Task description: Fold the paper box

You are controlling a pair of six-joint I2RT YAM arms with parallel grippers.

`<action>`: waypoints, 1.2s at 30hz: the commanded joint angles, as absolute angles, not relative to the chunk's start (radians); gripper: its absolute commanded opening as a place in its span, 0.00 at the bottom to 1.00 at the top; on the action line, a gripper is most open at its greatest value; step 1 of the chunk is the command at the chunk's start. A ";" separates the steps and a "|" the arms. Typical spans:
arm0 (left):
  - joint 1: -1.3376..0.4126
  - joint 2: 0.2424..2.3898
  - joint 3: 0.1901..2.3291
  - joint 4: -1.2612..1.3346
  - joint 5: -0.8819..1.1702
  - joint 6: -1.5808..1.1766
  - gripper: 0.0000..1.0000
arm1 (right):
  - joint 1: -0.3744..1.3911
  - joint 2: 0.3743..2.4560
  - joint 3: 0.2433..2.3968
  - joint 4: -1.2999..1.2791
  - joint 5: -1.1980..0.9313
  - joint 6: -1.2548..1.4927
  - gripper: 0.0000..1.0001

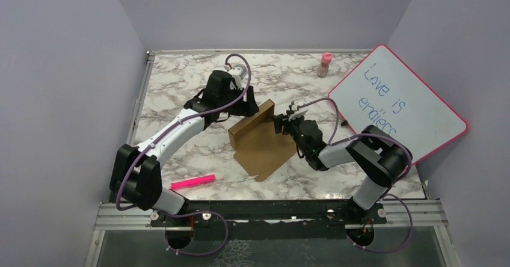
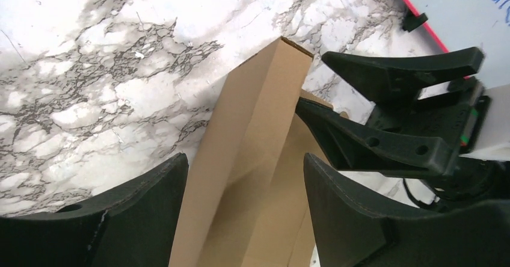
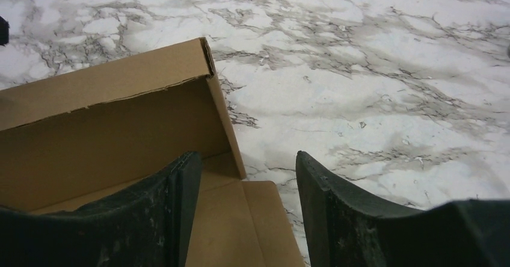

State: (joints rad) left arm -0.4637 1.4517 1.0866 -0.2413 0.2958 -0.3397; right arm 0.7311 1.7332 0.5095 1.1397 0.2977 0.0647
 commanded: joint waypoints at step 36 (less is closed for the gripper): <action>-1.004 1.739 1.290 -0.414 -0.965 0.099 0.47 | 0.719 1.382 0.306 1.089 0.730 0.201 0.88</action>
